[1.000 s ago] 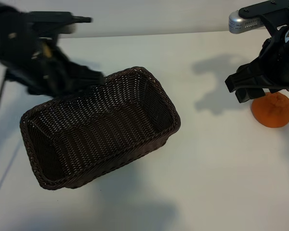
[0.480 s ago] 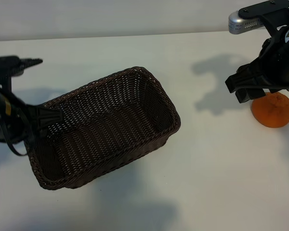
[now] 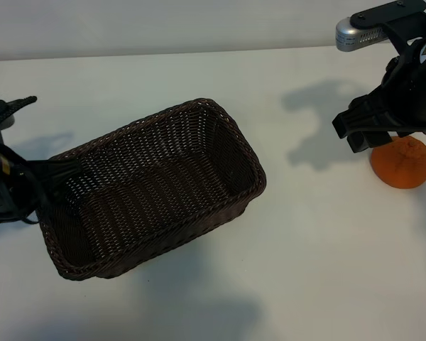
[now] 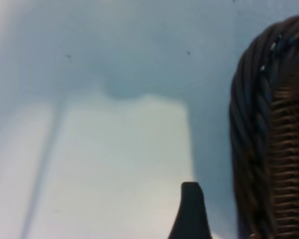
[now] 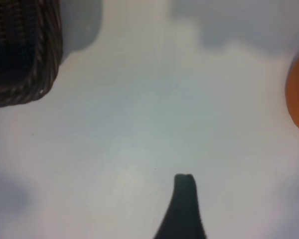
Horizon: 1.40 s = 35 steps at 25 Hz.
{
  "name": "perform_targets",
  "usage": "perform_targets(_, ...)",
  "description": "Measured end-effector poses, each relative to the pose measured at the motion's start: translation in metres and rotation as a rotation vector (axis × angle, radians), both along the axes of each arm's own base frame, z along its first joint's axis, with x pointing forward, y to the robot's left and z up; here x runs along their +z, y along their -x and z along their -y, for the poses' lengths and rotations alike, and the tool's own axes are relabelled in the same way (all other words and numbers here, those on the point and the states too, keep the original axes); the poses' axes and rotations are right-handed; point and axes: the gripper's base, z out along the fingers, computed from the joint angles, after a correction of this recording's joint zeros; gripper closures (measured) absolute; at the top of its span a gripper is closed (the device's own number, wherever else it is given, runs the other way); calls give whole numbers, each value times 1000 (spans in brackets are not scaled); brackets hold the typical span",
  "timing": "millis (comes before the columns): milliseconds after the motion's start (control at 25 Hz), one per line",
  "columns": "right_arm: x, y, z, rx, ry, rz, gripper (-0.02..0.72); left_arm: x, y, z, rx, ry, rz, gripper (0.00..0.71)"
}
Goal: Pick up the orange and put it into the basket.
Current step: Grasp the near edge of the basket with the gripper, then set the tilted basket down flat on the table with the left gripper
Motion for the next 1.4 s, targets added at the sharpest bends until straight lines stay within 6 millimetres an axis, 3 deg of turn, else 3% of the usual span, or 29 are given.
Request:
perform_targets(320,0,0,0,1,0,0,122,-28,-13,7,-4,64,-52,137)
perform_targets(680,0,0,0,1,0,0,122,-71,-6,8,5,81,-124,137)
perform_targets(920,0,0,0,1,0,0,122,-73,-7,10,-26,99,-112,148)
perform_targets(1160,0,0,0,1,0,0,122,-73,-10,11,-4,126,-85,294)
perform_targets(1400,0,0,0,1,0,0,122,-73,-10,11,-14,125,-81,299)
